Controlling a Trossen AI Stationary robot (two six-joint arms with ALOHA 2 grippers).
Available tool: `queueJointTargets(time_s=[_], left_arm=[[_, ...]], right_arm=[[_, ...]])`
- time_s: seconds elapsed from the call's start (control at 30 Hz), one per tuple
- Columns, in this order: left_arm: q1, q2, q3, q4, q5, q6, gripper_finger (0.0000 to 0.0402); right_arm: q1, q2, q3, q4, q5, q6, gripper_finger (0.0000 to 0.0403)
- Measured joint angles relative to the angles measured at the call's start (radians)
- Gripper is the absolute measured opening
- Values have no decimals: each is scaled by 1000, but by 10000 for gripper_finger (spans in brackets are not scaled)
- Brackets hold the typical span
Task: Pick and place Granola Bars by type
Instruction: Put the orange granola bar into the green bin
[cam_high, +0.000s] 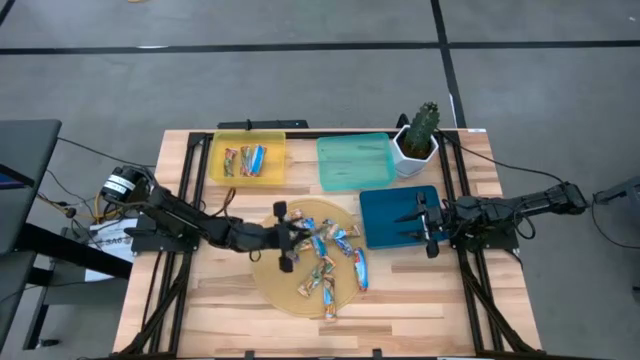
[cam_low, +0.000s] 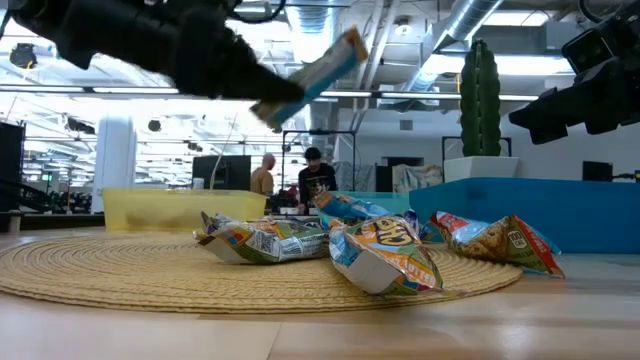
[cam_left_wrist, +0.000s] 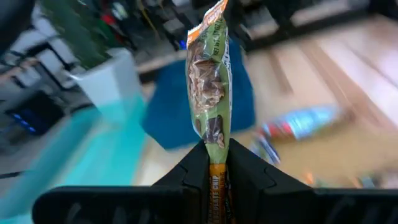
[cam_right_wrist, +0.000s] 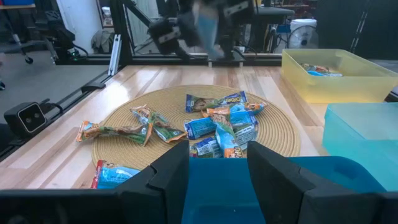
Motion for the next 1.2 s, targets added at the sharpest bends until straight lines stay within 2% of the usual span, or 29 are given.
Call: queueJointTargets(time_s=[0.2,0.33,0.5,0.67,0.97,1.13,1.2], left_arm=[[64,0,0,156,-81,-18,36],[134,0,0,210,-98,-37,36],[232,0,0,226,-92,-91,36],[325,0,0,225,-38,-129,36],[445,0,0,214,-35,-238,36],[508,0,8,203,-26,-375,36],[535,1,37,157,7,-429,36]], right_arm=[[0,0,0,0,0,0,154],[0,0,0,0,0,0,154],[0,0,0,0,0,0,154],[0,0,0,0,0,0,154],[0,0,0,0,0,0,154],[0,0,0,0,0,0,154],[0,0,0,0,0,0,154]])
